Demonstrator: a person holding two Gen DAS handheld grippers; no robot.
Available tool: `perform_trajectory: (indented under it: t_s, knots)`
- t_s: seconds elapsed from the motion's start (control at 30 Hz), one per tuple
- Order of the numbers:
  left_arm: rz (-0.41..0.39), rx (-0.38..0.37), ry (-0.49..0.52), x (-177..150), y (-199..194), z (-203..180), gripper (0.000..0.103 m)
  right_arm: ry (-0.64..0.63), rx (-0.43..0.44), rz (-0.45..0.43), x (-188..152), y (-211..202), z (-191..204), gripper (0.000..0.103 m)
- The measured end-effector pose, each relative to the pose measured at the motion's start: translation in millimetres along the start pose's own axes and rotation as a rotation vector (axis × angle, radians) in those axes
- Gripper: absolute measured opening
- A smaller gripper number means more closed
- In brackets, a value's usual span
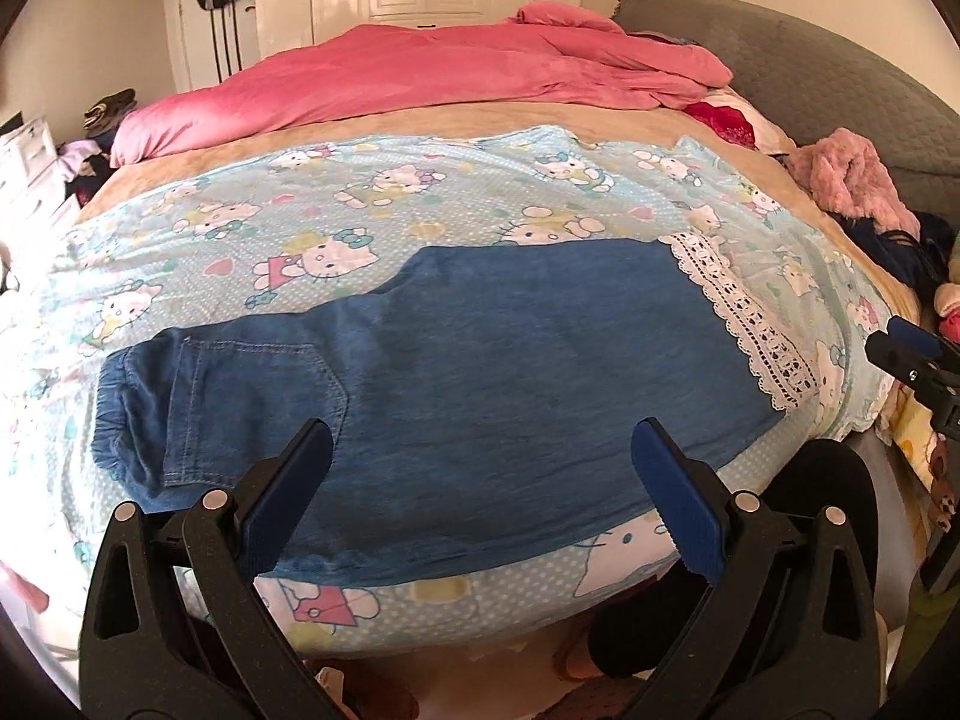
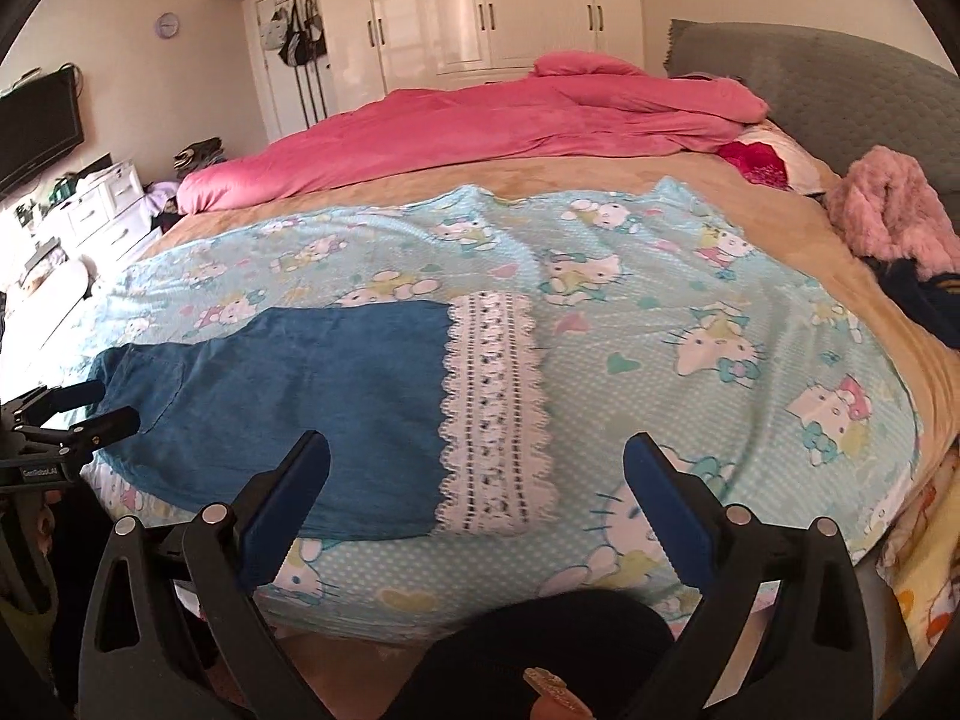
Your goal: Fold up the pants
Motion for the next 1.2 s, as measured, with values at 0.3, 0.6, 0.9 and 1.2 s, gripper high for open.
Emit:
perform_trajectory:
  t_s: [0.3, 0.6, 0.9, 1.2]
  knots:
    - [0.024, -0.010, 0.047, 7.0, 16.4, -20.7, 0.094, 0.052, -0.028, 0.006, -7.7, 3.9, -27.1, 0.098]
    - [0.069, -0.038, 0.101, 15.5, 48.2, -44.5, 0.094, 0.083, -0.027, 0.048, -17.1, 24.4, -38.4, 0.098]
    - [0.093, -0.051, 0.135, 25.1, 73.1, -57.4, 0.094, 0.081, -0.012, 0.089, -22.7, 44.6, -34.8, 0.098]
    - [0.094, -0.120, 0.151, 72.9, 102.8, -67.6, 0.094, 0.077, 0.011, 0.109, -27.7, 55.1, -22.6, 0.098]
Point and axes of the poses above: each gripper's, at about its wrist camera, not at the fingertips, and y roughly the way its jaws point, z to its left, x to its top, the point moved 2 cm from there along y, roughly the way its jaws point, and after that the axes turned 8 degrees about y, right-handed, at the moved point
